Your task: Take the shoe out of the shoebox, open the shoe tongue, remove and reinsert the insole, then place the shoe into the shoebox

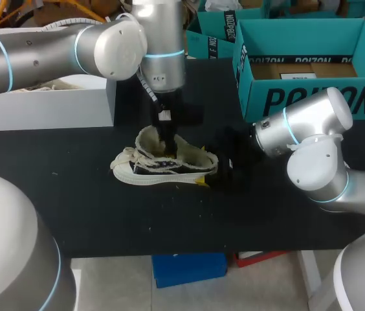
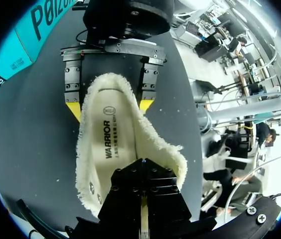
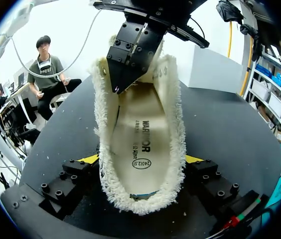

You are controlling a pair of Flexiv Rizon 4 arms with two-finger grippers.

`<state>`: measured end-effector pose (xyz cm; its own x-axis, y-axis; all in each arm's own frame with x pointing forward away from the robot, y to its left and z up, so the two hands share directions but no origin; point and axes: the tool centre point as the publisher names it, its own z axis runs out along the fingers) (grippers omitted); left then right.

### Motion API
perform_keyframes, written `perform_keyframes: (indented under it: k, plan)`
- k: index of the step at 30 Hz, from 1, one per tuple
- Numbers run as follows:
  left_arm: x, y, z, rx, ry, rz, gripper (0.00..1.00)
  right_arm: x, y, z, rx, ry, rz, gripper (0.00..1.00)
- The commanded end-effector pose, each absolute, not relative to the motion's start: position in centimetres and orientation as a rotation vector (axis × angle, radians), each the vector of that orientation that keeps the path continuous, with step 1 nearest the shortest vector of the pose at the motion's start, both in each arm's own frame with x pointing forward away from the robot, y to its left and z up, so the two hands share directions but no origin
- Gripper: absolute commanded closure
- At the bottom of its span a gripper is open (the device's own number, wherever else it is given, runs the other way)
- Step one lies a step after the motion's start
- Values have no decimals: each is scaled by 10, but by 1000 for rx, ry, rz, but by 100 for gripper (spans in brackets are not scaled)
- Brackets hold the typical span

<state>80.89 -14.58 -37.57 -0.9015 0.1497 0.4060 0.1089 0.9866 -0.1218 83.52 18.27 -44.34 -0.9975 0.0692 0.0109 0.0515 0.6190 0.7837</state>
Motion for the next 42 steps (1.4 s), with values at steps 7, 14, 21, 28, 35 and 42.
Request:
perform_keyframes:
  k: [7, 14, 21, 28, 35, 42]
  plan:
    - [801, -151, -389, -196, -2681, 116, 100, 835, 184, -445, 107, 2808, 1356, 100]
    - [796, -149, -398, -185, -2685, 85, 100, 835, 184, -445, 107, 2808, 1356, 100]
    - [796, -145, -403, -152, -2704, 74, 100, 835, 184, -445, 107, 2808, 1356, 100]
    - [792, -144, -409, -137, -2731, 95, 100, 835, 184, -445, 107, 2808, 1356, 100]
    - [790, -149, -422, -144, -2717, 83, 100, 835, 184, -445, 107, 2808, 1356, 100]
    - [792, -150, -426, -129, -2707, 78, 100, 835, 184, -445, 107, 2808, 1356, 100]
